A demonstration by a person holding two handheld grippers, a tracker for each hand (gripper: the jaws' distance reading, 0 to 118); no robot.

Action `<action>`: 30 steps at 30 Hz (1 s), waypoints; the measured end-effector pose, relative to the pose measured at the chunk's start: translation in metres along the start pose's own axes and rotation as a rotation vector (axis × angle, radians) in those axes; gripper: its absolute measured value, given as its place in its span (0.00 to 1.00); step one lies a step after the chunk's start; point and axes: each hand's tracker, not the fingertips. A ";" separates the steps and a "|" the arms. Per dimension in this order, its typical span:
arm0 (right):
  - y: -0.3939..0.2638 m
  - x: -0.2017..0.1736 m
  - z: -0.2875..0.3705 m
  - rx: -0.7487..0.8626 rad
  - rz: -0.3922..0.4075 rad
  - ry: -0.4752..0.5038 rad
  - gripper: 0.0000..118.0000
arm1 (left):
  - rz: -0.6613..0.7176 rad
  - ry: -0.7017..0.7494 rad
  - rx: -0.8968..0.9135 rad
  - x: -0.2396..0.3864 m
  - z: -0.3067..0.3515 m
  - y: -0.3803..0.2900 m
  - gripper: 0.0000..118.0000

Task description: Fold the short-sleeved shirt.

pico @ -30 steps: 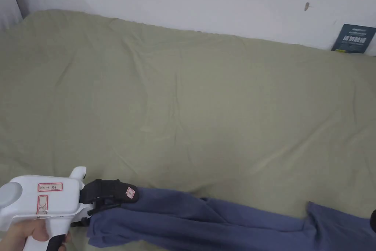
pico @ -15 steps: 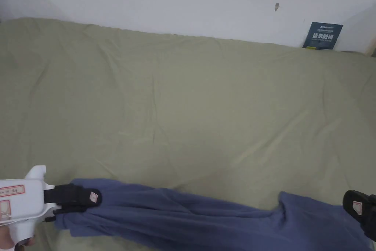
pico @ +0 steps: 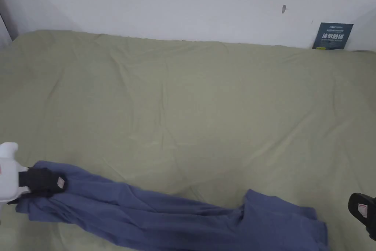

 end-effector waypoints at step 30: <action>-0.013 0.007 0.008 -0.031 -0.009 0.035 0.01 | -0.393 0.059 -0.151 0.234 -0.096 -0.086 0.92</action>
